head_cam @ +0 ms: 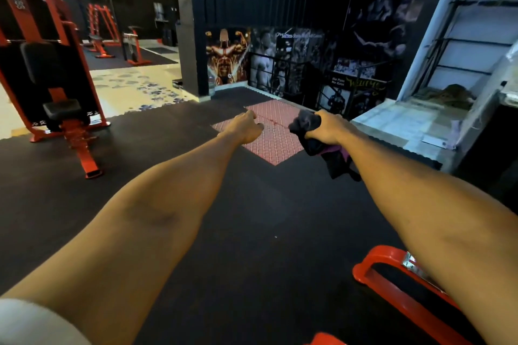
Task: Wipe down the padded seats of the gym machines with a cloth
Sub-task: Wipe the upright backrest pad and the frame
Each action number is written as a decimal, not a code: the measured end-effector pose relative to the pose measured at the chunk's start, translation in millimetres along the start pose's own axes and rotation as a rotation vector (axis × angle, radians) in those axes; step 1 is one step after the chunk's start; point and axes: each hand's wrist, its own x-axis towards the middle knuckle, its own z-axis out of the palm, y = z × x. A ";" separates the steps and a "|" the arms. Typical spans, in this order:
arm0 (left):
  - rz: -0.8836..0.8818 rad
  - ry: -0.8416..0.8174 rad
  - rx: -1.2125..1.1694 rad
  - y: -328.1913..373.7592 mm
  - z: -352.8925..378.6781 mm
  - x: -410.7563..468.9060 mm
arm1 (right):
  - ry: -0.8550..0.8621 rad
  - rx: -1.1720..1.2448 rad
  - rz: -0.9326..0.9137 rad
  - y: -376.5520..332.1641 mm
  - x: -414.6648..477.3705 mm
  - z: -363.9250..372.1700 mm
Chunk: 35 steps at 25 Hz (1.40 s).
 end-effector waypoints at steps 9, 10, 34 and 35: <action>0.174 -0.123 0.021 15.2 21.0 206.5 | 0.083 -0.045 0.239 48.3 151.2 -0.7; 0.200 -0.128 0.010 24.4 17.5 231.0 | 0.098 -0.029 0.257 51.9 166.3 -6.4; 0.997 -0.444 -0.251 452.9 249.8 382.2 | 0.554 -0.248 0.977 326.9 168.5 -211.3; 1.029 -0.471 -0.257 470.5 262.5 373.7 | 0.550 -0.258 1.027 336.8 154.5 -214.3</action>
